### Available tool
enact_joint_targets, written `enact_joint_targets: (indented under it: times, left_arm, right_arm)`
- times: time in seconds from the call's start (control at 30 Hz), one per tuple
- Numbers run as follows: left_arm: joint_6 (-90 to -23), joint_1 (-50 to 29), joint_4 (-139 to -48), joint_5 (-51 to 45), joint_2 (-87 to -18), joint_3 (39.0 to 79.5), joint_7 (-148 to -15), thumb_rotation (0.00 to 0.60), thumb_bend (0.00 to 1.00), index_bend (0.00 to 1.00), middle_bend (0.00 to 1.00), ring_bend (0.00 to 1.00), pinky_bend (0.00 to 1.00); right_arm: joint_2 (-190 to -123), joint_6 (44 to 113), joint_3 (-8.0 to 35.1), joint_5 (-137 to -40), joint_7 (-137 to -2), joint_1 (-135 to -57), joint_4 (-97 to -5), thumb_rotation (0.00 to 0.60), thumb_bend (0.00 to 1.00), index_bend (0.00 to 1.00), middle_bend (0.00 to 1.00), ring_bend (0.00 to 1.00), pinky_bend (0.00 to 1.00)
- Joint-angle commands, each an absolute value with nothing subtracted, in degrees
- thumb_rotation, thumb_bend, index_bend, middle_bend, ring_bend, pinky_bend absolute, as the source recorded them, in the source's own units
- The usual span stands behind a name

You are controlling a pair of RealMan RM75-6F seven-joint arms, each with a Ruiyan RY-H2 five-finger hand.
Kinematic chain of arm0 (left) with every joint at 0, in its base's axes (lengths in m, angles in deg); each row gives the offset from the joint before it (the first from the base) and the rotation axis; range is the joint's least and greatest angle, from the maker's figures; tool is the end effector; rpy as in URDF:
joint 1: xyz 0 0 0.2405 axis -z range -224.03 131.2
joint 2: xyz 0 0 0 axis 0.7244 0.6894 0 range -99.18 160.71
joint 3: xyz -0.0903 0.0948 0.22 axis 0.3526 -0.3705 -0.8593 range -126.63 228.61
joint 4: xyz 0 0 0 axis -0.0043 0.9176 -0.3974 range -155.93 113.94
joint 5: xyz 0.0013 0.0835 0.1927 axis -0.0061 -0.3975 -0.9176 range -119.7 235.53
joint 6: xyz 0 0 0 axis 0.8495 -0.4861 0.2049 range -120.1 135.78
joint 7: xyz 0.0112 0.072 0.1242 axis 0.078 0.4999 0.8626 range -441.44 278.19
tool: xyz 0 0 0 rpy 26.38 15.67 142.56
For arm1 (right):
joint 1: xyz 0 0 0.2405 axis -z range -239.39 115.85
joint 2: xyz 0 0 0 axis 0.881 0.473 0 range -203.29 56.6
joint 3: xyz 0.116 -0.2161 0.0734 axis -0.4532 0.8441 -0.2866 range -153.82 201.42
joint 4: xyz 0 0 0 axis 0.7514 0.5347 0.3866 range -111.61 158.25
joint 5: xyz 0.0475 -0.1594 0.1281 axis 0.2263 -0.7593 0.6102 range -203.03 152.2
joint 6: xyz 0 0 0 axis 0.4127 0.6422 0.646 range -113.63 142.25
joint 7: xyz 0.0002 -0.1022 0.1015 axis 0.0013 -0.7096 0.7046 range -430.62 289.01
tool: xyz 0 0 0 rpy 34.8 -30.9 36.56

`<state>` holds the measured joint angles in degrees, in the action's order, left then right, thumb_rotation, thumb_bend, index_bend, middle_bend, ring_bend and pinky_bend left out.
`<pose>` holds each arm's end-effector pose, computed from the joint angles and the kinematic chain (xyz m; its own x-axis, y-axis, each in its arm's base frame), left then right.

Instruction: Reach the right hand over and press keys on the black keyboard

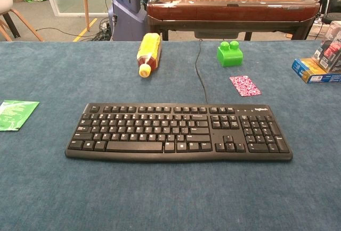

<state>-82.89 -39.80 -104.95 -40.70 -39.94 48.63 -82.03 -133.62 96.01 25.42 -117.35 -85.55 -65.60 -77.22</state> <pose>-0.2956 0.1688 0.1224 0.4205 -0.0192 0.9071 0.8749 -0.2563 -0.4110 -0.2858 -0.1555 0.1445 0.5665 -0.1211 0.8151 -0.8232 -0.1265 0.5534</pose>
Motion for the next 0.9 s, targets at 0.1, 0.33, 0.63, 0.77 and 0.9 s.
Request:
enact_joint_targets:
  times: [0.1, 0.33, 0.63, 0.77, 0.9]
  left_arm:
    - [-82.83, -39.8, -104.87, -40.71, -40.03, 48.59, -82.0, 0.6, 0.08, 0.59, 0.54, 0.43, 0.53]
    - [-83.0, -39.97, -104.68, -40.48, -39.97, 48.64, -82.21, 0.6, 0.08, 0.59, 0.54, 0.43, 0.53]
    - [-83.42, -40.4, -104.7, -40.21, -39.82, 48.6, -82.62, 0.6, 0.08, 0.59, 0.54, 0.43, 0.53]
    - [-83.53, -40.43, -104.57, -40.24, -39.71, 48.65, -82.82, 0.6, 0.08, 0.59, 0.54, 0.43, 0.53]
    - [-83.96, -40.62, -104.66, -40.43, -39.49, 48.58, -83.19, 0.6, 0.08, 0.59, 0.54, 0.43, 0.53]
  right_arm:
    - [-133.63, 95.98, 25.42, -117.29, -85.64, -65.6, -77.23, 0.6, 0.26, 0.5, 0.46, 0.4, 0.66]
    - [-133.87, 95.1, 25.28, -116.99, -85.63, -66.12, -77.15, 0.6, 0.26, 0.5, 0.46, 0.4, 0.66]
    - [-134.57, 93.41, 24.98, -116.82, -86.11, -67.36, -77.01, 0.6, 0.26, 0.5, 0.49, 0.47, 0.79]
    - [-135.14, 91.2, 24.24, -116.74, -88.47, -69.22, -77.66, 0.6, 0.27, 0.5, 0.58, 0.61, 0.92]
    - [-135.69, 86.57, 22.92, -115.52, -93.45, -72.62, -80.05, 0.6, 0.34, 0.43, 0.72, 0.75, 1.0]
